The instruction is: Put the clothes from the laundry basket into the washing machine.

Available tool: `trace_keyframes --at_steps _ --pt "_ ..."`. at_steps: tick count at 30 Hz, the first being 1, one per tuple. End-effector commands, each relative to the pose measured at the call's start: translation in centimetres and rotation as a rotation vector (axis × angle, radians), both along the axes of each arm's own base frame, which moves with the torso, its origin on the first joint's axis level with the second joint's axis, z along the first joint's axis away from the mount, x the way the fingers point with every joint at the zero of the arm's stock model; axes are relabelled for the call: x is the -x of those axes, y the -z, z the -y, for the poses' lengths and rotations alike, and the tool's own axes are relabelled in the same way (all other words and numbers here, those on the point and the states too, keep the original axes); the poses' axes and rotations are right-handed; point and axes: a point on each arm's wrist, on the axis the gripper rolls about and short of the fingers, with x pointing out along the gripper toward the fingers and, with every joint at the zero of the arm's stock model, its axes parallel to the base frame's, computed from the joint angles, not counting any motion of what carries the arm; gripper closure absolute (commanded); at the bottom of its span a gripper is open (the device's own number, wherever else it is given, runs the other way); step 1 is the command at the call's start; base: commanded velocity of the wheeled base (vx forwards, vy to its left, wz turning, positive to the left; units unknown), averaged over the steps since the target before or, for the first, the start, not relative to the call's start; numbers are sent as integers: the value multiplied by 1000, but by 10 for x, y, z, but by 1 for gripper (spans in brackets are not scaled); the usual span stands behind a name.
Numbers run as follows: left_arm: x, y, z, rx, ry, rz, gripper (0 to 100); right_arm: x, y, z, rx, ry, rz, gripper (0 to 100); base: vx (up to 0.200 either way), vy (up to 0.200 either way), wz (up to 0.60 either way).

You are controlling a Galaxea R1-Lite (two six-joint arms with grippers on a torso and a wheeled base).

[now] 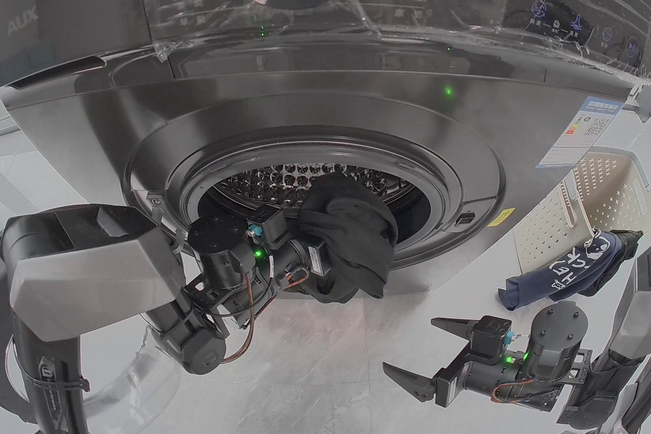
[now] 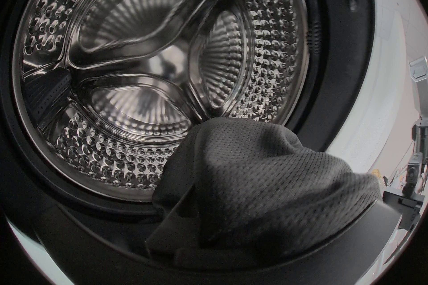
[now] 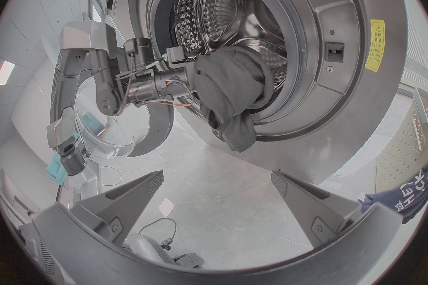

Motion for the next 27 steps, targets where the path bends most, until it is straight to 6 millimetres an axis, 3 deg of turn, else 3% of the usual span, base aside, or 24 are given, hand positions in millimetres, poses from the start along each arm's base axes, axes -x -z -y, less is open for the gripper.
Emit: trace_keyframes --at_steps 1,8,16,27 --pt "-14 9 -4 0 -36 -3 100 0 1 0 2 0 -2 0 0 0 0" --pt "-25 7 -1 7 -45 18 100 -1 3 -1 8 0 -7 0 0 0 0" --pt "-66 8 0 50 -107 79 100 1 4 -2 13 -8 -11 0 0 0 0" --pt "-94 -22 17 126 -157 132 100 2 4 -3 15 -14 -13 0 0 0 0"
